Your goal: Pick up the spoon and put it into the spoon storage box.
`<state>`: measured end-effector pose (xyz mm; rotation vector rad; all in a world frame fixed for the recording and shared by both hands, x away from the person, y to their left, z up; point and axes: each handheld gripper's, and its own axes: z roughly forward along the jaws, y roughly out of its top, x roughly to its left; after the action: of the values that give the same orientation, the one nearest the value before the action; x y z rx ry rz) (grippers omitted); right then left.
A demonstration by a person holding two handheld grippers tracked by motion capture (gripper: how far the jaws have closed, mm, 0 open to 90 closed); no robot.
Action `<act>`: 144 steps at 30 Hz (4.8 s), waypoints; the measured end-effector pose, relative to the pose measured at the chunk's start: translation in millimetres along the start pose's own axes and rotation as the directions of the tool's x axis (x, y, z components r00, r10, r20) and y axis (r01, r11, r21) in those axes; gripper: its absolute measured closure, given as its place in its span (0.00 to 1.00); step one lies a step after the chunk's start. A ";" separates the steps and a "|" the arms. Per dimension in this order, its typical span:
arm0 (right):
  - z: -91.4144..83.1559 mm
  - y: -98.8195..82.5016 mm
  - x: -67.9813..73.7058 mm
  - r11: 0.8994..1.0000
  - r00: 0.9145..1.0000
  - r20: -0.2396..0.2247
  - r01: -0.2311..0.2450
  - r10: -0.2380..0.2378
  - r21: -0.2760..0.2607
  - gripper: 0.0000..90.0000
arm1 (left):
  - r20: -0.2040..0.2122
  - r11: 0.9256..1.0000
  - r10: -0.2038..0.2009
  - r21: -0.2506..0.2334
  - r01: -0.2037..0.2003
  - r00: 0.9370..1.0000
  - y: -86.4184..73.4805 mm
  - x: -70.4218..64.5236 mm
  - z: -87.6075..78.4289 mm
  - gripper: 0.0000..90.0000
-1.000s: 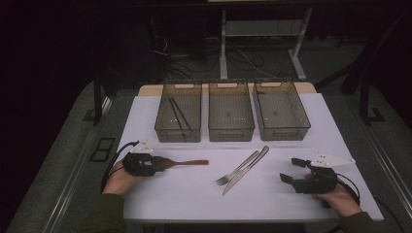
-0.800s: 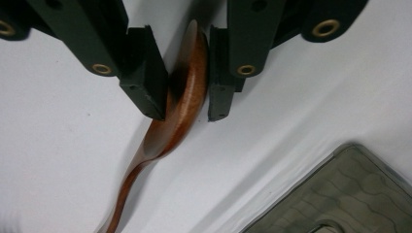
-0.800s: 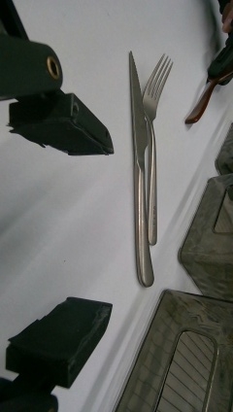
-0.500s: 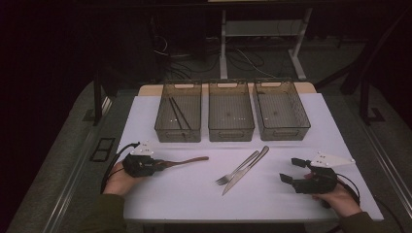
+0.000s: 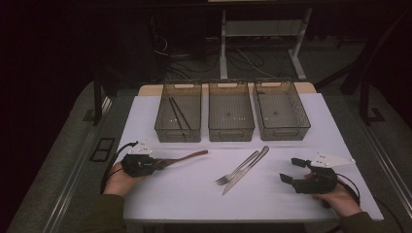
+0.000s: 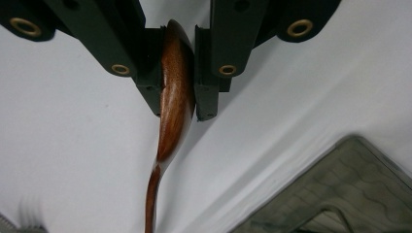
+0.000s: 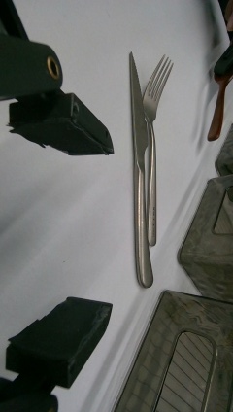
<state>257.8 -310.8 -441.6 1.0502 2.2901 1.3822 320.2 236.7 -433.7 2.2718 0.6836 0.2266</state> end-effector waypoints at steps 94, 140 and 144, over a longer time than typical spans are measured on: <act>9.5 0.6 7.3 1.000 1.000 0.010 -0.003 0.003 0.027 0.01 | -0.216 0.974 -0.203 -0.141 0.175 0.955 204.6 2.2 107.9 0.87; 6.3 0.1 4.6 1.000 1.000 0.018 -0.004 0.004 0.020 0.01 | -0.207 0.980 -0.194 -0.092 0.178 0.959 214.9 -3.4 126.9 0.62; 6.3 0.1 4.5 1.000 1.000 0.019 -0.006 0.005 0.020 0.01 | -0.162 0.980 -0.182 -0.112 0.165 0.970 215.2 -6.4 117.0 0.53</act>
<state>258.2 -303.5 -444.1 1.0719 2.2934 1.3482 443.7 36.4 -365.4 2.1011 0.9361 0.3659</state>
